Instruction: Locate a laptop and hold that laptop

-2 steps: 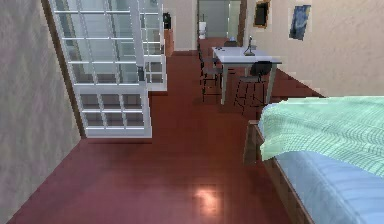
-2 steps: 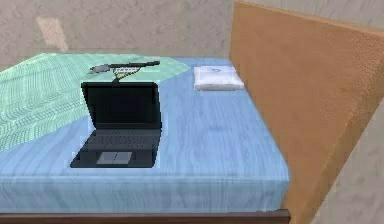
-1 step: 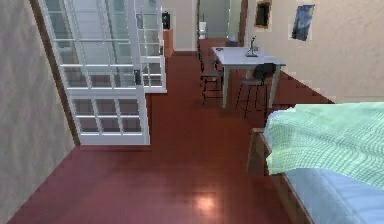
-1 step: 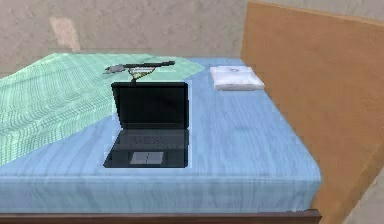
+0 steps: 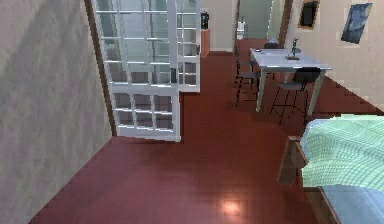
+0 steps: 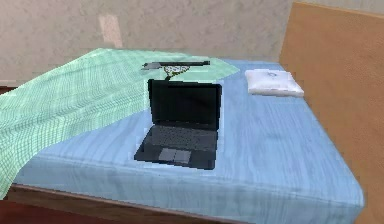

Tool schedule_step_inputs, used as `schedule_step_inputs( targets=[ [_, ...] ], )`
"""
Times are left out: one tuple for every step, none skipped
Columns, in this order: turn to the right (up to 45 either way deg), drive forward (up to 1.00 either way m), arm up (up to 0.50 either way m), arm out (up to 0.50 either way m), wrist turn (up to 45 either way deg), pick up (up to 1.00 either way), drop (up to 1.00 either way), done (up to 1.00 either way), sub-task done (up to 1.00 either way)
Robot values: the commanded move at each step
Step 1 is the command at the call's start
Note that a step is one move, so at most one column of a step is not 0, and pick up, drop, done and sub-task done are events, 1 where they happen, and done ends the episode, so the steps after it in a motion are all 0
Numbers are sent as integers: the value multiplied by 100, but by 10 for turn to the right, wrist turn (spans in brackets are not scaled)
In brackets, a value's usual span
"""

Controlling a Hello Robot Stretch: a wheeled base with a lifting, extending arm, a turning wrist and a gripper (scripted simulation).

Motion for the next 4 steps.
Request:
schedule_step_inputs(
  targets=[
    [0,0,50,0,0,0,0,0,0],
    [0,0,36,0,0,0,0,0,0],
    [0,0,0,34,0,0,0,0,0],
    [0,0,0,0,450,0,0,0,0]
  ],
)
